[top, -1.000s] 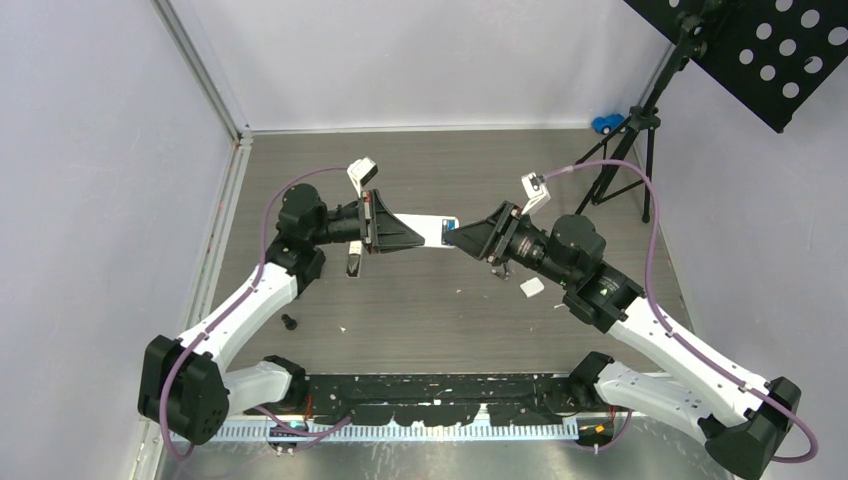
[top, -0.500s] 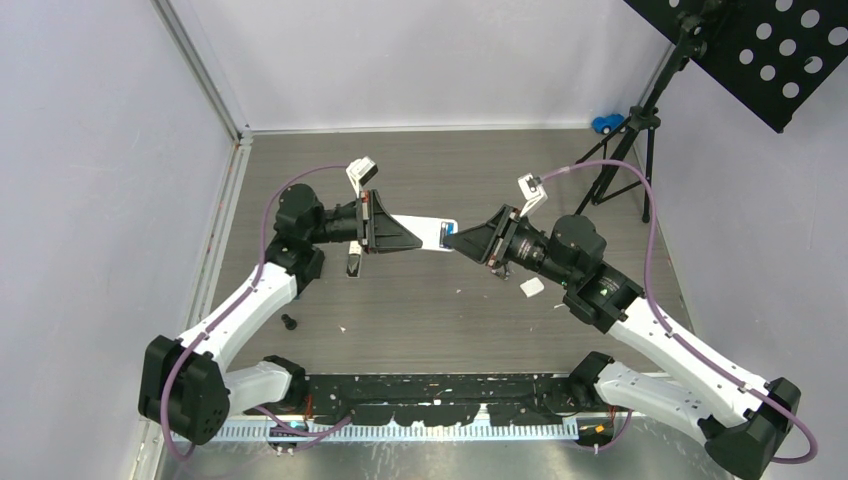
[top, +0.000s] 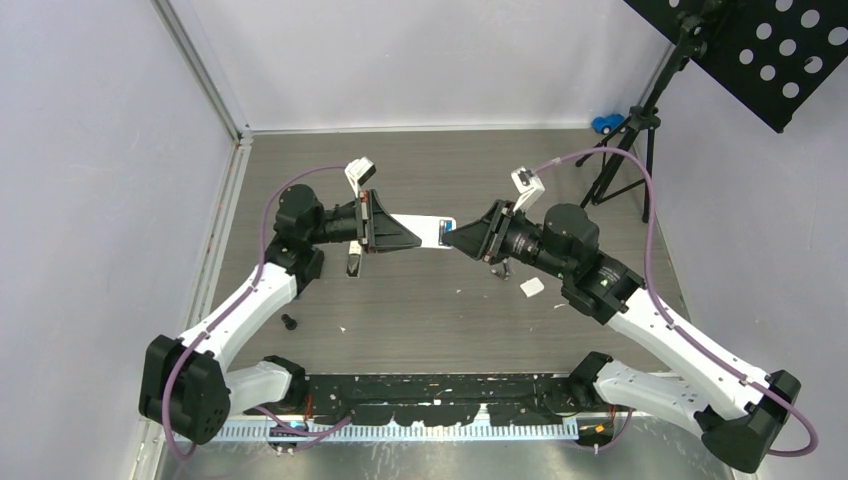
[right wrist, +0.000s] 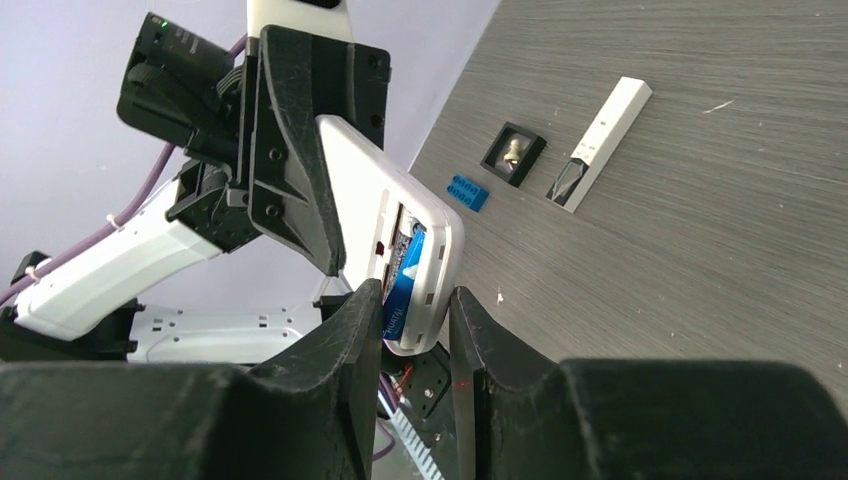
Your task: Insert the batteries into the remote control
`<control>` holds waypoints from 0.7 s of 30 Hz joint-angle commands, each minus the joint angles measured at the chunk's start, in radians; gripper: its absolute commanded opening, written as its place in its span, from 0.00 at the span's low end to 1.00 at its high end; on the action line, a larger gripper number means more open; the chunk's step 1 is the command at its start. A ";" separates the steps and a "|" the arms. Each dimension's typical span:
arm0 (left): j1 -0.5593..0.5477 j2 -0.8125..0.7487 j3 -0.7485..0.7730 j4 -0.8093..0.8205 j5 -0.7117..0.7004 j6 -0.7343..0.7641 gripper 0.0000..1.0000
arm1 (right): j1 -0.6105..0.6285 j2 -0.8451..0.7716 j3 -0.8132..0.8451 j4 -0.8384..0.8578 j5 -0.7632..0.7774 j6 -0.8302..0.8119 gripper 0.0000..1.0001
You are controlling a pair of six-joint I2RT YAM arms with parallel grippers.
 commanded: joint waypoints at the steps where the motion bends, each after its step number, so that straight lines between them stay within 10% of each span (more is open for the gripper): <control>1: -0.007 -0.027 -0.006 0.044 0.086 -0.053 0.00 | -0.013 0.059 0.032 -0.074 0.184 0.009 0.00; 21: -0.008 -0.056 -0.038 0.167 0.131 -0.131 0.00 | -0.042 0.077 -0.079 0.157 0.134 0.073 0.00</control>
